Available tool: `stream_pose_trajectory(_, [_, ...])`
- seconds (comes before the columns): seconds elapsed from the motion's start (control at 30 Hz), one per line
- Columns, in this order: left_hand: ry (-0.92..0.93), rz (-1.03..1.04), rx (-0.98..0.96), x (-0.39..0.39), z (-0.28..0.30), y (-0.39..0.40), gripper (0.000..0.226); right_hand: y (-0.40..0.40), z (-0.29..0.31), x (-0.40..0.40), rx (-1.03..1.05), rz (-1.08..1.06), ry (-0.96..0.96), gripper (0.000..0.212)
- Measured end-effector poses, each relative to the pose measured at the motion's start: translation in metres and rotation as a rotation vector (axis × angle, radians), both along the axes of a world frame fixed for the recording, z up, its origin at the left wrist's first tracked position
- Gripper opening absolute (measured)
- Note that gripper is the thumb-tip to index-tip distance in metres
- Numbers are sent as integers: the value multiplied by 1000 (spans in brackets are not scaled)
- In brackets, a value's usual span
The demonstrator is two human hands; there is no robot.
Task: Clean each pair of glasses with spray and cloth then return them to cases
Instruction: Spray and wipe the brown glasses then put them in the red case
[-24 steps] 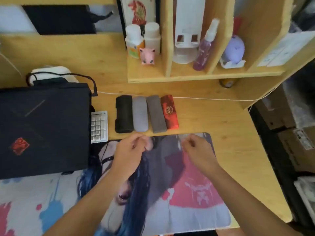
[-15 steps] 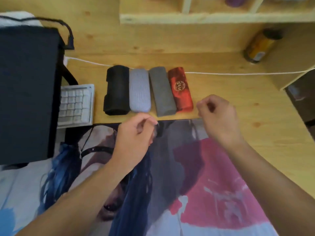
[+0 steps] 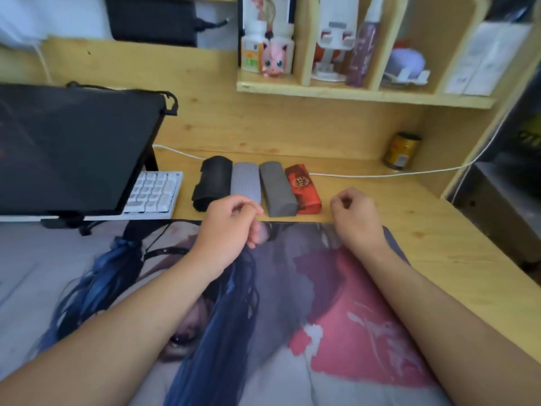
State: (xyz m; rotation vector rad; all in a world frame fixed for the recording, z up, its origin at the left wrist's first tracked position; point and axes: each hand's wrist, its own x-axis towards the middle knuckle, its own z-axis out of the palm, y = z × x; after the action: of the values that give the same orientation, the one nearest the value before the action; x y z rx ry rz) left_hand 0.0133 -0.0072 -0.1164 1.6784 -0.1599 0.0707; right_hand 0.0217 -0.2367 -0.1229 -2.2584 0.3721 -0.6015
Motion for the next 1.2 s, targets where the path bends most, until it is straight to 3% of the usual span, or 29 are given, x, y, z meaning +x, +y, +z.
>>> stream_pose_trajectory(0.13, [-21,27,-35,0,-3,1,25,-1,1,14,-8,-24,67,20])
stream_pose_trajectory(0.3, [-32,45,-63,2,-8,3,25,18,27,49,-118,49,379,45])
stream_pose_trajectory(0.43, [-11,32,-80,2,-8,4,23,30,45,65,-124,138,556,35])
stream_pose_trajectory(0.6, [7,15,-59,-1,-6,5,24,15,55,70,350,154,671,30])
stream_pose_trajectory(0.67, [5,3,-44,-2,-5,6,25,4,58,64,553,163,601,33])
stream_pose_trajectory(0.73, [-10,-7,-31,-5,-3,5,26,-7,65,47,595,178,417,31])
stream_pose_trajectory(0.8, [-53,27,-40,-7,1,5,26,-12,71,17,545,274,279,25])
stream_pose_trajectory(0.9, [-219,209,-39,-7,4,11,23,-15,72,-31,530,581,319,28])
stream_pose_trajectory(1.0, [-421,284,69,-14,6,21,22,-7,58,-58,165,772,480,32])
stream_pose_trajectory(1.1, [-549,60,365,-21,3,27,14,11,38,-65,-24,824,493,20])
stream_pose_trajectory(1.2, [-438,-293,586,-26,-3,29,27,18,21,-62,-223,800,309,20])
